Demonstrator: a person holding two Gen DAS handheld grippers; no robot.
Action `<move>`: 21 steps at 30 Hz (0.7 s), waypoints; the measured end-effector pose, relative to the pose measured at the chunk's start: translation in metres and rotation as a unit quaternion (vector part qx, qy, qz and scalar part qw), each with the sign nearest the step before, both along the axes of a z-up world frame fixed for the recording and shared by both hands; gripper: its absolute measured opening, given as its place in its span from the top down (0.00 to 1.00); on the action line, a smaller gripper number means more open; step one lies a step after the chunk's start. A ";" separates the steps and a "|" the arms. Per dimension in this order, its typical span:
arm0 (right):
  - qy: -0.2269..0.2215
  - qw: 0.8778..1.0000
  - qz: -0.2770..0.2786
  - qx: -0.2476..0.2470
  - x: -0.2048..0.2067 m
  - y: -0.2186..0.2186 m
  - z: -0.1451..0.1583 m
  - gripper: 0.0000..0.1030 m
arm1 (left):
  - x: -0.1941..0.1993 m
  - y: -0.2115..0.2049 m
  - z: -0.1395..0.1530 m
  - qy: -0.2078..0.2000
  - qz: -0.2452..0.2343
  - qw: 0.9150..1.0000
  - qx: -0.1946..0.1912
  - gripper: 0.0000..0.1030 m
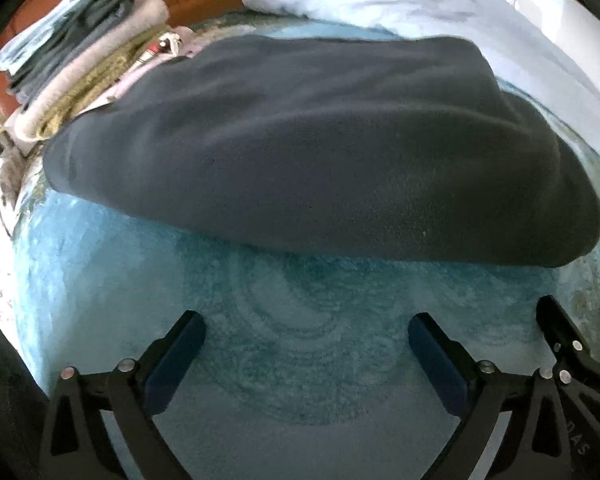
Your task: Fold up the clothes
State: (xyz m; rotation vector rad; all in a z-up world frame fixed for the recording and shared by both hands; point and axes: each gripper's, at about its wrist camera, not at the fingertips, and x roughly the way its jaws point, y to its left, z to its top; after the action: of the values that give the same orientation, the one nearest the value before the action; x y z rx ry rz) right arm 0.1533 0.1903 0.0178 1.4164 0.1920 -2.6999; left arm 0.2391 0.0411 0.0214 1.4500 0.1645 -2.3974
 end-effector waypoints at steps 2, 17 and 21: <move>-0.001 1.000 -0.001 -0.008 -0.001 0.002 -0.003 0.08 | 0.005 0.000 0.000 0.013 0.001 1.000 -0.009 0.00; 0.012 0.999 -0.011 -0.032 0.002 0.008 -0.008 0.04 | 0.017 0.022 0.001 0.057 0.006 0.998 -0.037 0.00; 0.013 0.999 -0.013 -0.033 0.003 0.008 -0.007 0.04 | 0.013 0.026 -0.007 0.055 0.004 0.998 -0.041 0.00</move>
State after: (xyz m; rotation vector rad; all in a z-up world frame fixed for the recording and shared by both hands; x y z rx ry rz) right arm 0.1560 0.1981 0.0108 1.3746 0.0872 -2.7200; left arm 0.2523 0.0675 0.0140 1.2795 0.0969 -2.4496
